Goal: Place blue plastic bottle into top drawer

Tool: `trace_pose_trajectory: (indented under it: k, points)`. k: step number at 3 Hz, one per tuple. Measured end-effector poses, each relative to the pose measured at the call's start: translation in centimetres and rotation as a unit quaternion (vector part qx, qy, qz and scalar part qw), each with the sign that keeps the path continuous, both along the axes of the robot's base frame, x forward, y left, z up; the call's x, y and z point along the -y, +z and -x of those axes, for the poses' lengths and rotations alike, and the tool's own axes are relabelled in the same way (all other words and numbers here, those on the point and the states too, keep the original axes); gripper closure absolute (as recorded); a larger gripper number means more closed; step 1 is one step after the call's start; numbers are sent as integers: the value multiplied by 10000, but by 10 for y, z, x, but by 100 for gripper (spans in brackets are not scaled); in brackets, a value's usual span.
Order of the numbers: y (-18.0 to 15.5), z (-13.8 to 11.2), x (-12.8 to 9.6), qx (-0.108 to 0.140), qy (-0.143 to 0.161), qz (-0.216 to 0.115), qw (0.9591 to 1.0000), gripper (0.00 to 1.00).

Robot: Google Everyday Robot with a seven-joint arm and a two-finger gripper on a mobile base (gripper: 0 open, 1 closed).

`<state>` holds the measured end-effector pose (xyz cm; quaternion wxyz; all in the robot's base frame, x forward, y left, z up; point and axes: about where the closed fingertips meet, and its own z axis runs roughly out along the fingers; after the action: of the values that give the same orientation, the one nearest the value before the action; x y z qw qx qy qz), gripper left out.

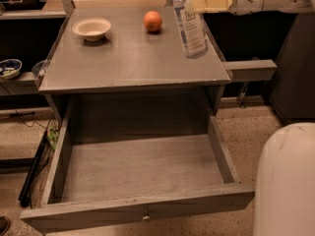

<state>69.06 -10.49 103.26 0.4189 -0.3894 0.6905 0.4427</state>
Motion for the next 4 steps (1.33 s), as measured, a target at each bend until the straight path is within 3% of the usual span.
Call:
trace_pose_trajectory:
  k: [2,3,4]
  points:
    - [2,22,45,-136,-436,-179,9988,100]
    - [2,47,65,-159,-619,-306,9975,100]
    - [2,47,65,-158,-619,-307,9975,100]
